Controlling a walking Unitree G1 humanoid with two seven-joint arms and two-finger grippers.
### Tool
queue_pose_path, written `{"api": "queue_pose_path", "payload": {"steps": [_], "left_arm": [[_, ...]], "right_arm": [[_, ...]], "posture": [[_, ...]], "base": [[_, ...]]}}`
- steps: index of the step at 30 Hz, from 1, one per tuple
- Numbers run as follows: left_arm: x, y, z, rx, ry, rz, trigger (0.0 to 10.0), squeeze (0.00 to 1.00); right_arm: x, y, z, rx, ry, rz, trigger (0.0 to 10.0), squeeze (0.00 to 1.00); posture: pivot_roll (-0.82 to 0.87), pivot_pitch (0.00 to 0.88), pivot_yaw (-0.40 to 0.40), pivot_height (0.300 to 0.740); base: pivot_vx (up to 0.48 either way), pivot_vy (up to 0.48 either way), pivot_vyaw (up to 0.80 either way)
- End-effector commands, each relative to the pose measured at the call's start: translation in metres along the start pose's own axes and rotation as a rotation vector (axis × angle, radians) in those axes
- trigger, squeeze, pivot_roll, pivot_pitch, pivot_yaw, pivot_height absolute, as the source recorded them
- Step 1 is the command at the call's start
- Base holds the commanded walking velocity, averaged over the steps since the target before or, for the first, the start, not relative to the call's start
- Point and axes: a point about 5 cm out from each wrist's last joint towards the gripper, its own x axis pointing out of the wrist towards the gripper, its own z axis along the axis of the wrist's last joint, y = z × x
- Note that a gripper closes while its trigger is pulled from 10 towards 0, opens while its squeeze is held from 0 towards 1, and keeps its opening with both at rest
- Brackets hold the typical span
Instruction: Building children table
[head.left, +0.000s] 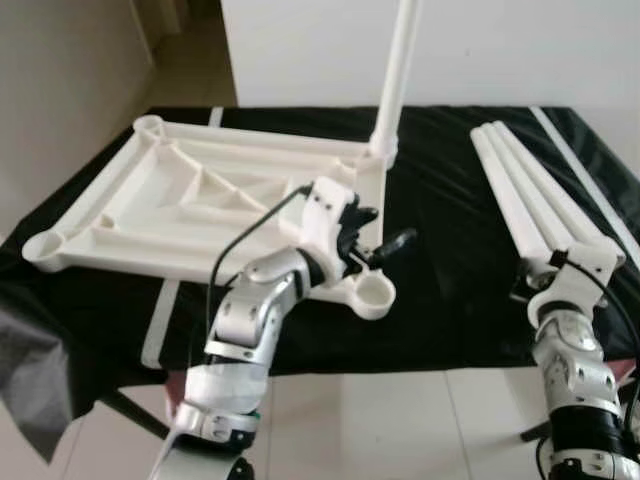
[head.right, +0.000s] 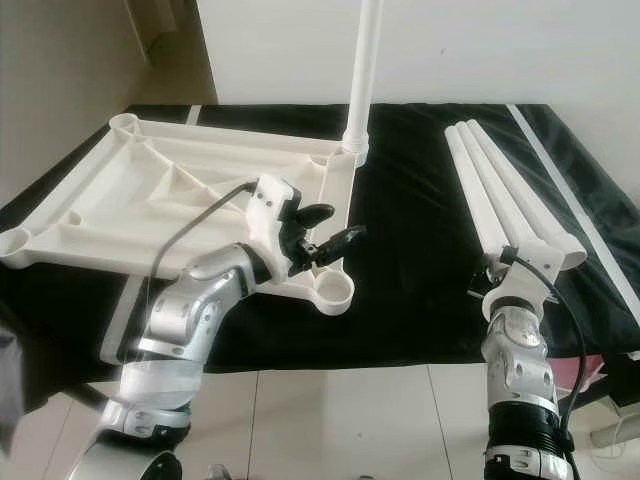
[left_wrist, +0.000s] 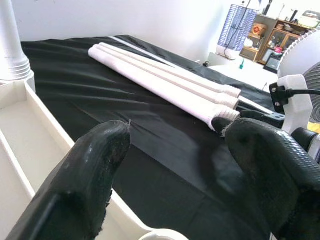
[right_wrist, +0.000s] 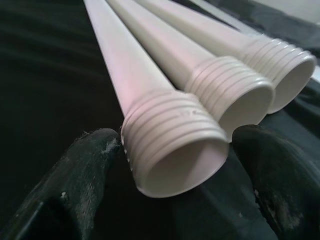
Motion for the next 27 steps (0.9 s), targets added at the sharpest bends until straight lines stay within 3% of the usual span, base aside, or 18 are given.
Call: {"api": "queue_pose_path", "payload": {"steps": [1, 14, 26, 27], "left_arm": [[0.000, 0.003, 0.000, -0.006, 0.005, 0.090, 10.0, 0.00], [0.012, -0.001, 0.008, -0.005, -0.018, 0.061, 10.0, 0.00], [0.016, -0.005, 0.012, -0.018, -0.034, 0.056, 10.0, 0.00], [0.017, -0.004, 0.012, -0.018, -0.038, 0.055, 10.0, 0.00]], "right_arm": [[-0.002, 0.000, -0.004, 0.003, 0.021, 0.014, 10.0, 0.00], [0.011, 0.001, 0.000, -0.003, 0.050, 0.116, 10.0, 0.00], [0.019, 0.012, -0.001, -0.016, 0.069, 0.209, 10.0, 0.00], [0.021, 0.017, 0.000, -0.016, 0.066, 0.250, 1.3, 0.00]], "posture": [[-0.06, 0.086, 0.016, 0.740], [-0.07, 0.068, 0.023, 0.740], [-0.06, 0.056, 0.026, 0.740], [-0.06, 0.050, 0.027, 0.740]], "base": [[0.000, 0.000, 0.00], [0.000, 0.000, 0.00], [0.000, 0.000, 0.00], [0.000, 0.000, 0.00]]}}
